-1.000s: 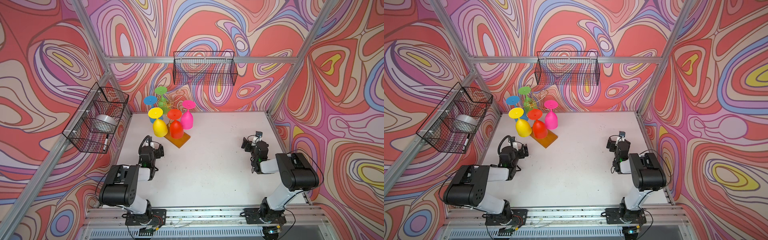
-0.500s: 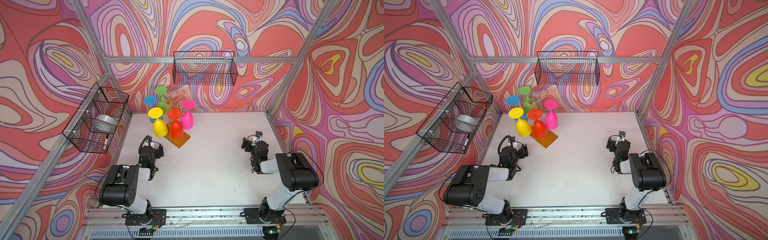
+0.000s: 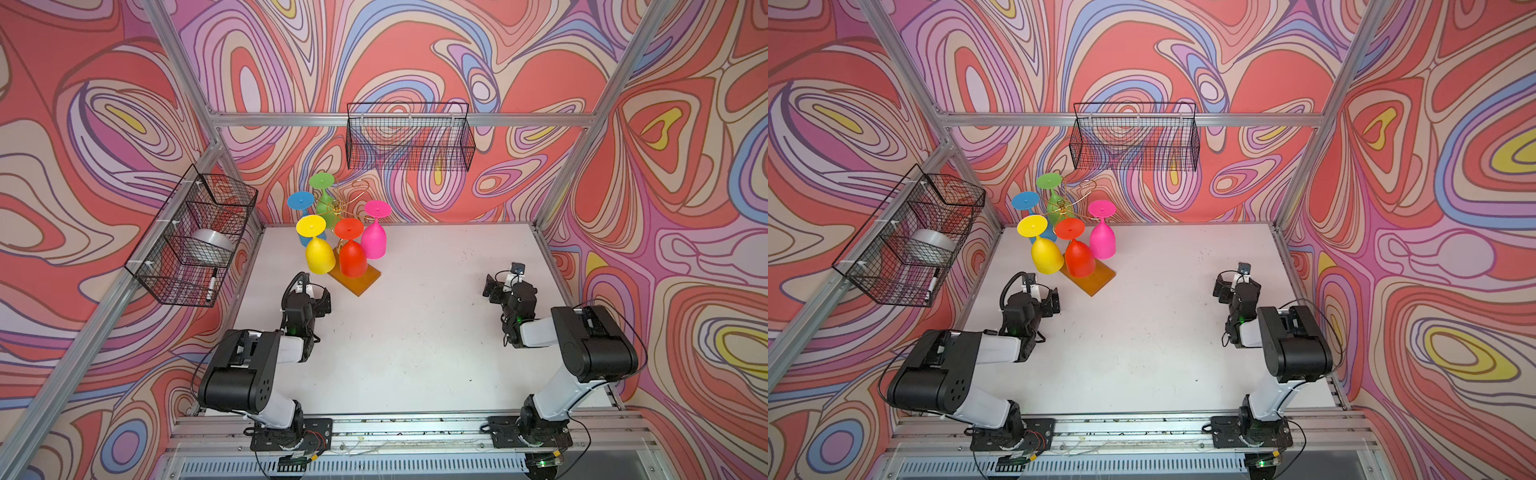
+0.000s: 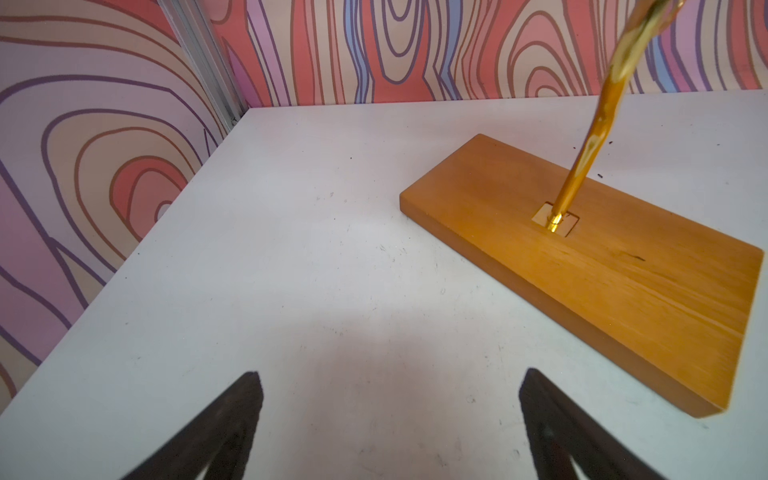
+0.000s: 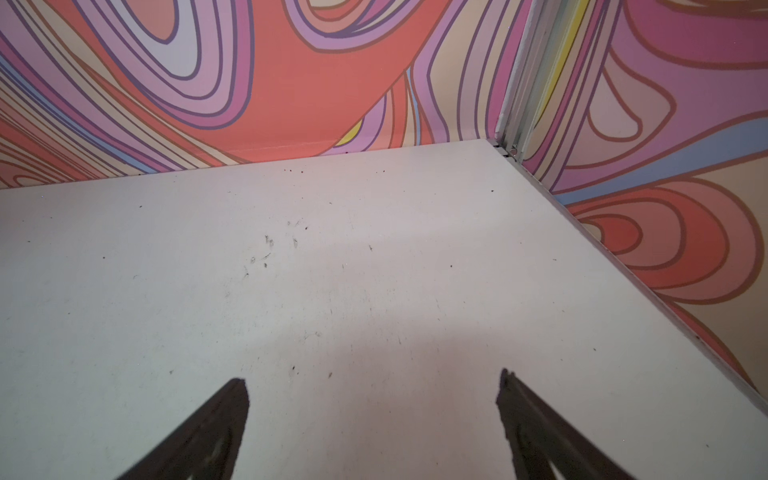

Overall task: Take the wine glass off the wine glass rack
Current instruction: 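Raise the left gripper toward the rack while the right gripper reaches for the pink glass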

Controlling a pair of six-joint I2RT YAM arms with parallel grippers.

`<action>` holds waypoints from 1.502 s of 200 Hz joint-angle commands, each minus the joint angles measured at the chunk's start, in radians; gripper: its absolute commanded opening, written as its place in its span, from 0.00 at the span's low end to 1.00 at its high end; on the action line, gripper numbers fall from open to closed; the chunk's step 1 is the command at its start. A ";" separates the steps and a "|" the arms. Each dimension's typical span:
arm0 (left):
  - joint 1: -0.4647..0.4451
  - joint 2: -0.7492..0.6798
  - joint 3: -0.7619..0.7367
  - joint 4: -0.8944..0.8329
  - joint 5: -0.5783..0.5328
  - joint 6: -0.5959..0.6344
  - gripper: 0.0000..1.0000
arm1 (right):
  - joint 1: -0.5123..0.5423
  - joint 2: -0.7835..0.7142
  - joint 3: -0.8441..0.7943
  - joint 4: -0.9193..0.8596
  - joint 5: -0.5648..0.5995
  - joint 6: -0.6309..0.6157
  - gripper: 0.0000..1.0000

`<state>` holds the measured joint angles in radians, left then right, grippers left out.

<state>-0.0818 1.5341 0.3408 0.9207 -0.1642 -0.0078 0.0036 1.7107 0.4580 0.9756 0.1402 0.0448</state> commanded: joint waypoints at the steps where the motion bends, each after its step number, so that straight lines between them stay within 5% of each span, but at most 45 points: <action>1: -0.019 -0.007 -0.029 0.076 -0.046 0.037 0.97 | 0.010 0.001 -0.024 0.047 0.015 -0.006 0.98; 79: -0.051 -0.107 -0.065 0.061 -0.061 0.071 0.94 | 0.041 -0.037 -0.110 0.178 0.041 -0.038 0.98; 193: -0.344 -0.330 -0.053 -0.032 -0.451 0.284 0.95 | 0.104 -0.186 -0.124 0.098 0.198 -0.064 0.98; 300: -0.473 -0.653 0.085 -0.487 -0.430 0.194 1.00 | 0.199 -0.492 0.027 -0.388 0.356 0.128 0.98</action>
<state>-0.5503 0.9527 0.3603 0.6113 -0.6025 0.2352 0.1539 1.2537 0.4294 0.7570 0.4442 0.1074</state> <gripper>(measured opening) 0.995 0.985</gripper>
